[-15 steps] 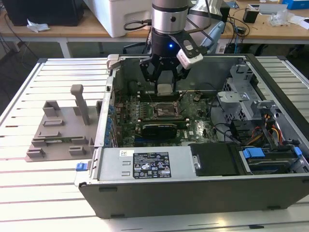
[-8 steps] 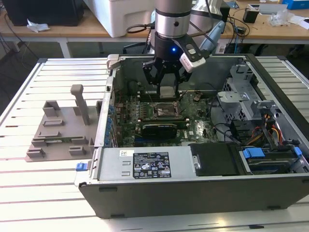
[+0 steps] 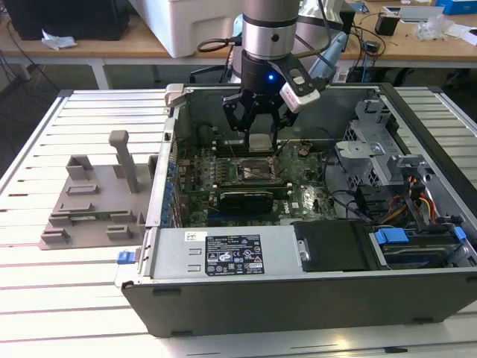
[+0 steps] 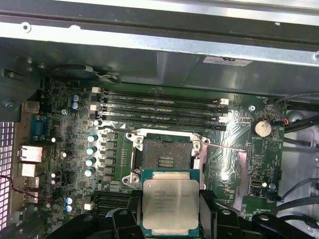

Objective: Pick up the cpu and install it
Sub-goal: 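Pick up the cpu and move it towards the insertion slot, then place the cpu into insertion slot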

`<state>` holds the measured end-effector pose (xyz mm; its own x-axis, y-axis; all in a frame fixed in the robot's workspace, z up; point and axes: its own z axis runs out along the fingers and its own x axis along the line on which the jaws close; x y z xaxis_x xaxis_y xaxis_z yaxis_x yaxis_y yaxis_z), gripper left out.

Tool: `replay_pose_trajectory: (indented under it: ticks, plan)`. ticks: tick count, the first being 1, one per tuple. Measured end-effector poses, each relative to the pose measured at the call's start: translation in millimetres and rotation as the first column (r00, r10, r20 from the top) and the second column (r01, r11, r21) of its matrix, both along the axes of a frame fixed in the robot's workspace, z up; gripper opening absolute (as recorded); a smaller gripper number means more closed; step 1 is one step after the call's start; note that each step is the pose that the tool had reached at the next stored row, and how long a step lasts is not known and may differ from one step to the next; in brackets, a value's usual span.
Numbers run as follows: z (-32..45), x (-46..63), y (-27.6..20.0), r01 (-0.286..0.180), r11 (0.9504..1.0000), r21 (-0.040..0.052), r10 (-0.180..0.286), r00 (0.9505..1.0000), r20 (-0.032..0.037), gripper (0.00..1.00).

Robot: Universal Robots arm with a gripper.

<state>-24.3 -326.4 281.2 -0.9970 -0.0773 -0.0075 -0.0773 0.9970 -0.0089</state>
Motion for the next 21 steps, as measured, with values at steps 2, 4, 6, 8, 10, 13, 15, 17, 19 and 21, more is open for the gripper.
replay_pose_trajectory:
  ticks: [2, 4, 6, 8, 10, 13, 15, 17, 19, 21]
  plan:
    - [0.0, 0.0, 0.0, 0.0, 1.0, 0.0, 0.0, 1.0, 0.0, 0.55]
    - [0.0, 0.1, 0.0, 0.002, 1.0, 0.0, -0.002, 1.0, 0.0, 0.55]
    - [0.0, 0.1, 0.0, 0.035, 0.9994, 0.0, -0.035, 0.9994, 0.0, 0.55]
    - [0.0, 0.1, 0.0, 0.085, 0.9964, -0.0002, -0.085, 0.9964, 0.0, 0.55]
    - [-0.1, 0.1, 0.0, 0.119, 0.9929, -0.0003, -0.119, 0.9929, 0.0, 0.55]
    - [-0.2, 0.1, 0.0, 0.185, 0.9826, -0.0009, -0.185, 0.9826, 0.0, 0.55]
    - [-0.3, 0.1, 0.0, 0.213, 0.9771, -0.0013, -0.213, 0.9771, 0.0002, 0.55]
    - [-0.4, 0.1, 0.0, 0.258, 0.9662, -0.0019, -0.258, 0.9662, 0.0003, 0.55]
    - [-0.4, 0.1, 0.0, 0.31, 0.9506, -0.0022, -0.31, 0.9506, 0.0004, 0.55]
    - [-0.5, 0.1, 0.0, 0.355, 0.9349, -0.0022, -0.355, 0.9349, 0.0004, 0.55]
